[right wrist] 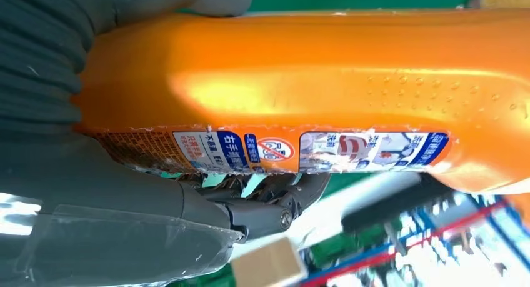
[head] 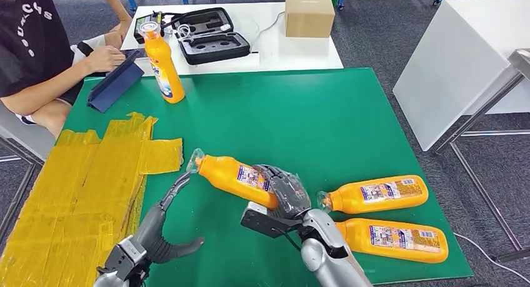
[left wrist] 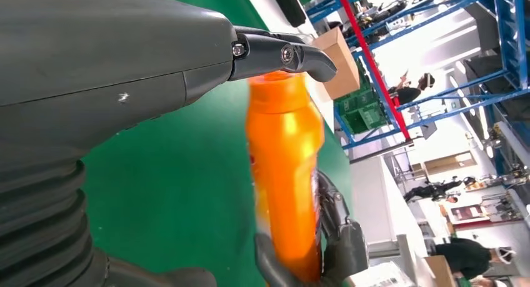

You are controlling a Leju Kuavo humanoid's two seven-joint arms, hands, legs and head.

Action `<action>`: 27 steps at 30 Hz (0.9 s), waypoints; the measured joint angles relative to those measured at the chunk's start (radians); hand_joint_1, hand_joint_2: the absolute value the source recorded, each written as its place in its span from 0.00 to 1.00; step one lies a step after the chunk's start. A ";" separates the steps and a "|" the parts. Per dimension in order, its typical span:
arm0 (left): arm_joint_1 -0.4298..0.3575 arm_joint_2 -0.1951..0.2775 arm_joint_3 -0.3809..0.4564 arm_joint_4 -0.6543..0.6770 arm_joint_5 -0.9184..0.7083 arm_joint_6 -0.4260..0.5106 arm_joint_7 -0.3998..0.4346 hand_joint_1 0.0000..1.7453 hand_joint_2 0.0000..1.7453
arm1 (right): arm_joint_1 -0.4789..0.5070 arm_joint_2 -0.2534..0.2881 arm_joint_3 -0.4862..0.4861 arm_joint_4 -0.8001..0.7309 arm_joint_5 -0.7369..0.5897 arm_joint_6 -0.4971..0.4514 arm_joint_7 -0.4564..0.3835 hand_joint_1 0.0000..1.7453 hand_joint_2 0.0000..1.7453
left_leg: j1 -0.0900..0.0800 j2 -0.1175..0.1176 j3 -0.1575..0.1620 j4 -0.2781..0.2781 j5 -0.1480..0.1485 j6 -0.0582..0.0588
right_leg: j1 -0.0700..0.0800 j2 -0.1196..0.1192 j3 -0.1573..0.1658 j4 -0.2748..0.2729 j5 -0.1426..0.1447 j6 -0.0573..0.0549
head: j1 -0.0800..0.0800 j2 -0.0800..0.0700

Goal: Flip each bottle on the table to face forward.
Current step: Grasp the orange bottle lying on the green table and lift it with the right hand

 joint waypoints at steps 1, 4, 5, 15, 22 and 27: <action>0.000 -0.003 0.000 0.000 0.029 -0.015 0.009 0.00 1.00 | 0.006 0.010 -0.010 -0.010 0.000 -0.022 -0.008 1.00 1.00 | 0.000 0.000 -0.001 0.000 0.000 0.000 | 0.000 0.000 -0.001 0.000 0.000 0.000 | 0.000 0.000; 0.000 -0.021 0.000 0.000 0.120 -0.052 0.031 0.00 1.00 | 0.025 0.045 -0.043 -0.058 -0.021 -0.072 -0.038 1.00 1.00 | 0.000 0.000 -0.002 0.000 0.000 0.000 | 0.000 0.000 -0.003 0.000 0.000 0.000 | 0.000 0.000; -0.001 -0.029 0.000 0.000 0.148 -0.064 0.038 0.00 1.00 | 0.031 0.057 -0.053 -0.075 -0.034 -0.085 -0.051 1.00 1.00 | 0.000 0.000 -0.003 0.000 0.000 0.000 | 0.000 0.000 -0.003 0.000 0.000 0.000 | 0.000 0.000; -0.038 -0.065 -0.020 0.095 0.430 -0.127 0.174 0.00 1.00 | 0.083 0.151 -0.117 -0.203 -0.268 -0.168 -0.252 1.00 1.00 | 0.000 0.000 -0.003 0.000 0.000 0.000 | 0.000 0.000 -0.004 0.000 0.000 0.000 | 0.000 0.000; -0.092 -0.080 -0.024 0.168 0.581 -0.138 0.232 0.00 1.00 | 0.089 0.189 -0.124 -0.196 -0.337 -0.116 -0.272 1.00 1.00 | 0.000 0.000 -0.004 0.000 0.000 0.000 | 0.000 0.000 -0.004 0.000 0.000 0.000 | 0.000 0.000; -0.127 -0.083 -0.030 0.187 0.642 -0.145 0.254 0.00 1.00 | 0.089 0.208 -0.090 -0.136 -0.345 -0.062 -0.281 1.00 1.00 | 0.000 0.000 -0.004 0.000 0.000 0.000 | 0.000 0.000 -0.004 0.000 0.000 0.000 | 0.000 0.000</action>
